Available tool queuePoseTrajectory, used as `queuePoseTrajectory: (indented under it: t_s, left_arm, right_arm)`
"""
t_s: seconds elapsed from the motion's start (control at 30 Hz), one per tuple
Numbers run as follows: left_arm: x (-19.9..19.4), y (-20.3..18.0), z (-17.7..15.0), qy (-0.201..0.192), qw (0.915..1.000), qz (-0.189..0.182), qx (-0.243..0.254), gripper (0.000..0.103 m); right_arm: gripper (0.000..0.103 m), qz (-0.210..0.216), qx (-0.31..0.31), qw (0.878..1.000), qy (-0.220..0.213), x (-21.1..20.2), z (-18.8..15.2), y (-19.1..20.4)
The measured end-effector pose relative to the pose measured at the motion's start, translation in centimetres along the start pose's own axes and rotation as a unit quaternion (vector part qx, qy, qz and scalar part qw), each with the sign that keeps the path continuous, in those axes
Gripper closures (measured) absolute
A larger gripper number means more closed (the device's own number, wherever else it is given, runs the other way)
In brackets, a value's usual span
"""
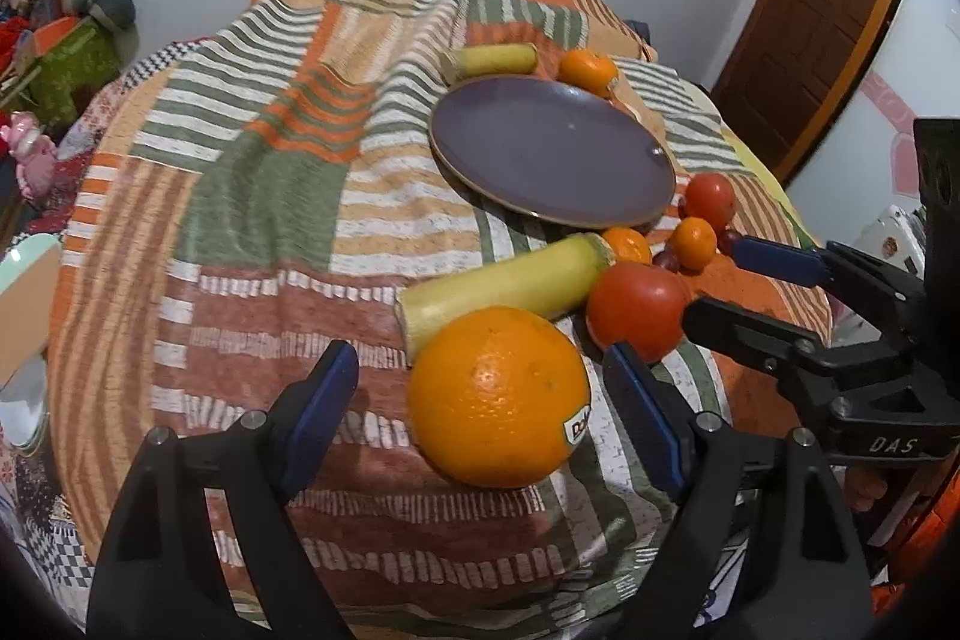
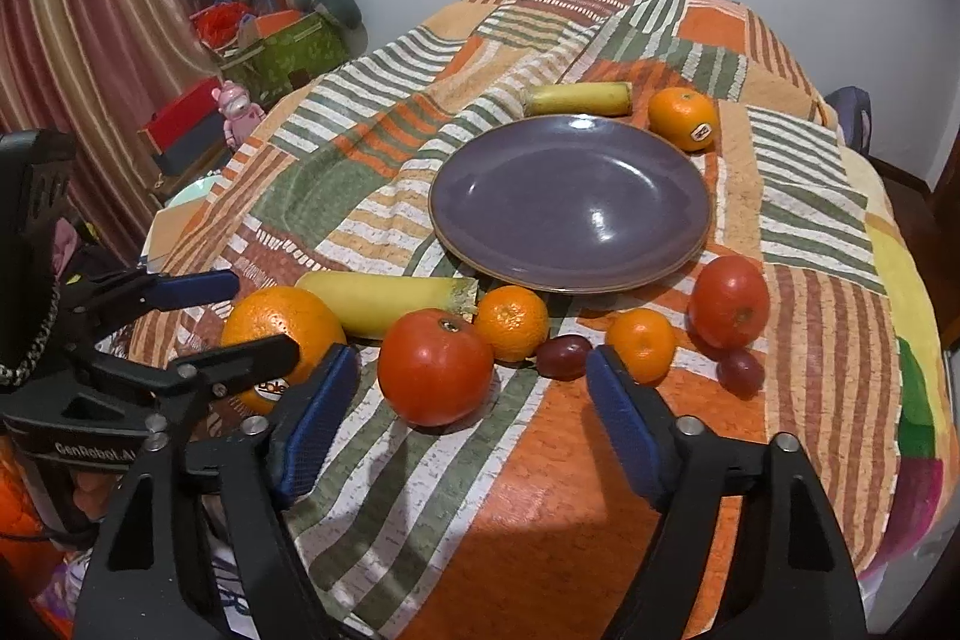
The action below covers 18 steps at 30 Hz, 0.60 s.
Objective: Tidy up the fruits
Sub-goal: 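Grasp the large navel orange with left tool while right tool grasps a red tomato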
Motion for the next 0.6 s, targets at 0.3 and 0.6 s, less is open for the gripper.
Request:
queuePoseTrajectory:
  t_s: [0.3,0.6]
  left_arm:
    - [2.0,0.1,-0.8,0.032,0.9991,-0.029,-0.002,0.029]
    - [2.0,0.2,-0.7,0.034,0.9981,-0.049,-0.016,0.035]
  right_arm:
    - [0.036,0.014,-0.004,1.000,0.023,1.3,-0.3,0.8]
    - [0.043,0.024,-0.002,0.999,0.045,2.5,-0.6,1.1]
Point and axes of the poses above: each gripper's, at about its wrist camera, not at the fingertips, and x roughly the way its jaws point, y to its left, z to its top, the point moved 7 cm from there along x, roughly the way its jaws point, and after that the axes turned 7 degrees about -z, right-handed, at the moved point
